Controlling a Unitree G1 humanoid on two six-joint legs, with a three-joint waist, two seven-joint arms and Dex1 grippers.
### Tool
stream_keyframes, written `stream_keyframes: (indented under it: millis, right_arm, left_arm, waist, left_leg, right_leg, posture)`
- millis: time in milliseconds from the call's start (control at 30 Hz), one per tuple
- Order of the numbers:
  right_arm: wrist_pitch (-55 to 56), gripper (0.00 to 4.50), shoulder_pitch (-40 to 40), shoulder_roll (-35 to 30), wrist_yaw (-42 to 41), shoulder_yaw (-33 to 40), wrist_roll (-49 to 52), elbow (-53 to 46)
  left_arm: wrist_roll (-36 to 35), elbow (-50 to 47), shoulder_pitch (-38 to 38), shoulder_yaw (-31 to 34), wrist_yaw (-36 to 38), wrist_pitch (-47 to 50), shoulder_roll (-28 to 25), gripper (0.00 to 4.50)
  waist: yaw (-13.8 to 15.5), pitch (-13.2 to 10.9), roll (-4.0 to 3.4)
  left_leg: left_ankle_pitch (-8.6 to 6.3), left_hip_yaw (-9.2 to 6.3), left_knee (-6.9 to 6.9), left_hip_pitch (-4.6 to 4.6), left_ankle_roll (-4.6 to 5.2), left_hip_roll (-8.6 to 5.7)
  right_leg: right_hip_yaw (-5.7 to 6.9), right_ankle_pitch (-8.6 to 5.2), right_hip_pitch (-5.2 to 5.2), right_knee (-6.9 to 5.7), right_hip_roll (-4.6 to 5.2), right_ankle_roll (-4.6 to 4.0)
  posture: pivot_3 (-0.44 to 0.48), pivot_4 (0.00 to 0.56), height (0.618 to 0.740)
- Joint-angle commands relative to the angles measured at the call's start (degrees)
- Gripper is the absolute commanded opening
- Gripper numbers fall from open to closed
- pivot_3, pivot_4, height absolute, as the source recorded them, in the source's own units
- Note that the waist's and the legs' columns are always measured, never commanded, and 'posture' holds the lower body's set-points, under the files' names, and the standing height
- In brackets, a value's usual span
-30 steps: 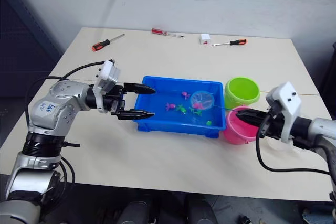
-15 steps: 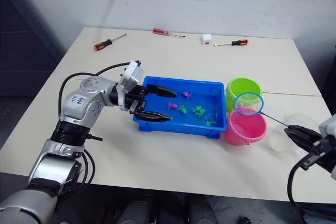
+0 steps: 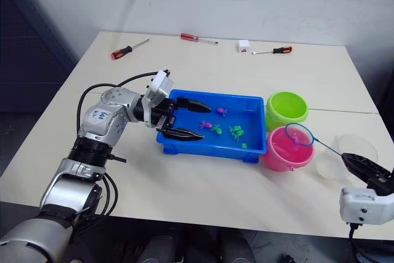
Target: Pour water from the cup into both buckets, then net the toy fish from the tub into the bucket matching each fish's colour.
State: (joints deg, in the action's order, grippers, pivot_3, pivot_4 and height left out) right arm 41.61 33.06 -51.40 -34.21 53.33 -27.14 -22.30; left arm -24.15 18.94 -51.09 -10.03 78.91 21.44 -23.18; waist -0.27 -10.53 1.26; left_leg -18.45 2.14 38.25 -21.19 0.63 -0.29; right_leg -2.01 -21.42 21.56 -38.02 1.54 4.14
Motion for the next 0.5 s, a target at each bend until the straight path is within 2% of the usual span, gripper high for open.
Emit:
stream_keyframes:
  millis: [33, 133, 233, 333, 500]
  right_arm:
    - [3.1, 0.00, -0.6, -0.2, 2.1, 3.1, -0.2, 0.6]
    - [3.6, 0.00, 0.5, 0.5, 1.3, 2.6, 3.2, 1.1]
    - [-2.7, 0.00, -0.8, 1.1, -0.3, -0.2, 12.3, -0.2]
    - [-14.8, 0.00, -4.2, 0.4, -3.2, -6.6, 24.5, -3.4]
    - [-38.4, 0.00, -16.9, -2.6, -4.9, -20.7, 34.4, -7.9]
  left_arm:
    - [0.3, -0.3, -1.3, 0.8, 0.4, -0.9, 0.3, 4.48]
    - [0.3, -0.3, -1.2, 0.9, 0.2, -1.1, 0.3, 4.48]
    - [0.9, -0.2, -0.7, 0.8, -0.1, -1.4, -0.2, 4.48]
    - [2.0, 0.9, -0.2, 1.3, -1.2, -1.8, -1.2, 4.48]
    - [3.6, 1.8, 2.2, 3.0, -4.0, -1.5, -4.4, 4.48]
  waist:
    - [0.0, 0.0, 0.00]
    - [0.1, 0.0, 0.00]
    - [0.0, 0.0, 0.00]
    - [-0.4, 0.0, 0.00]
    - [-1.5, 0.0, -0.01]
  left_leg:
    - [0.01, 0.00, 0.00, 0.01, -0.02, 0.00]
    - [0.02, -0.01, -0.01, 0.02, -0.04, 0.00]
    - [0.02, 0.00, 0.00, 0.02, -0.03, 0.00]
    - [0.03, 0.01, 0.04, 0.08, -0.02, 0.02]
    - [0.09, -0.02, 0.16, 0.12, -0.02, 0.02]
  right_leg:
    - [0.00, 0.00, 0.00, -0.03, -0.01, 0.00]
    - [0.00, 0.00, 0.00, -0.05, -0.02, 0.00]
    - [0.00, 0.00, -0.01, -0.04, 0.00, 0.00]
    - [-0.01, 0.01, -0.06, -0.10, 0.00, -0.01]
    - [0.00, 0.02, -0.03, -0.39, 0.04, -0.03]
  posture:
    - [0.000, 0.150, 0.740]
    - [0.000, 0.150, 0.740]
    - [0.000, 0.150, 0.740]
    - [0.000, 0.150, 0.740]
    - [0.000, 0.150, 0.740]
